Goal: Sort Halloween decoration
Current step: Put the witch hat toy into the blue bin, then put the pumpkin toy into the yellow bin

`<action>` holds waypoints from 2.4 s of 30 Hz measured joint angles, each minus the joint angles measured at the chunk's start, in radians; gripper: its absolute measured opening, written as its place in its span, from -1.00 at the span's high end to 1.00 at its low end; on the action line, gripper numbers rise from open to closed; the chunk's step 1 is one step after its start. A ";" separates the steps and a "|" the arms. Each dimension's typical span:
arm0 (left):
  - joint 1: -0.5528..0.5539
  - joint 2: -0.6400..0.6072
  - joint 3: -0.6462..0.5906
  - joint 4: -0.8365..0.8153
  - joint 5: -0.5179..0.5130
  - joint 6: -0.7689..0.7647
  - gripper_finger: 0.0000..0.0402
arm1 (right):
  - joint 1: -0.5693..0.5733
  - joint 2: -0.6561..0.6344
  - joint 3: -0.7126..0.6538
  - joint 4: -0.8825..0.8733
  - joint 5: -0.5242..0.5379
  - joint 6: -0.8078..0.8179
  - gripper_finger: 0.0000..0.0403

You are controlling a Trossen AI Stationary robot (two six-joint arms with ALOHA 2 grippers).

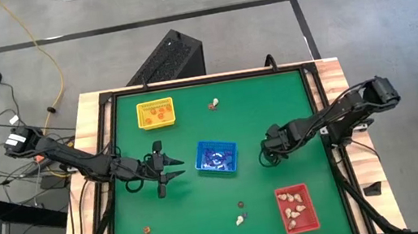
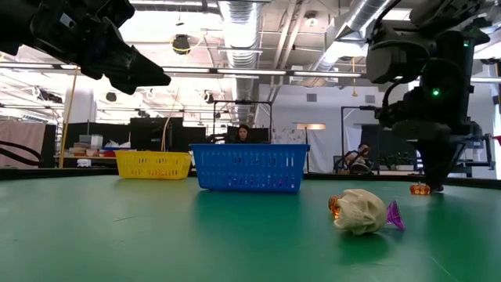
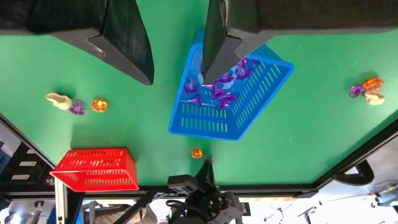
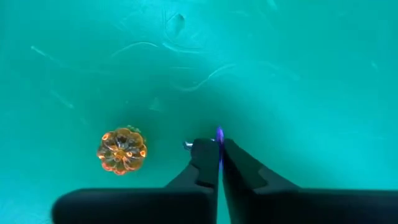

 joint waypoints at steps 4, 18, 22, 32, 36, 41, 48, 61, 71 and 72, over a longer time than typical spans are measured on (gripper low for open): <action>0.000 0.000 0.000 -0.008 0.000 -0.001 0.36 | 0.002 0.005 0.050 0.002 0.018 -0.036 0.91; 0.000 0.000 0.000 -0.027 0.000 0.002 0.36 | 0.041 0.003 0.298 0.091 0.226 -0.207 0.89; 0.000 0.000 0.000 -0.027 -0.002 0.011 0.36 | 0.041 0.019 0.304 0.326 0.227 -0.315 0.86; 0.000 0.000 0.000 -0.048 -0.003 0.002 0.36 | 0.011 0.215 0.366 0.571 0.137 -0.503 0.72; 0.000 0.000 0.000 -0.056 -0.003 0.002 0.36 | 0.004 0.244 0.424 0.514 0.119 -0.509 0.56; 0.000 0.000 0.000 -0.074 -0.003 0.002 0.36 | 0.005 0.240 0.464 0.475 0.092 -0.514 0.33; -0.011 -0.006 0.026 -0.145 0.106 -0.138 0.36 | 0.084 0.192 0.488 0.355 0.109 -0.521 0.19; -0.385 0.138 0.521 -1.020 0.243 -0.828 0.36 | 0.284 0.180 0.488 0.389 0.357 -0.609 0.24; -0.486 0.368 0.539 -1.125 0.425 -1.321 0.30 | 0.323 0.181 0.487 0.439 0.356 -0.616 0.25; -0.486 0.385 0.539 -1.120 0.446 -1.327 0.28 | 0.323 0.181 0.488 0.443 0.356 -0.617 0.25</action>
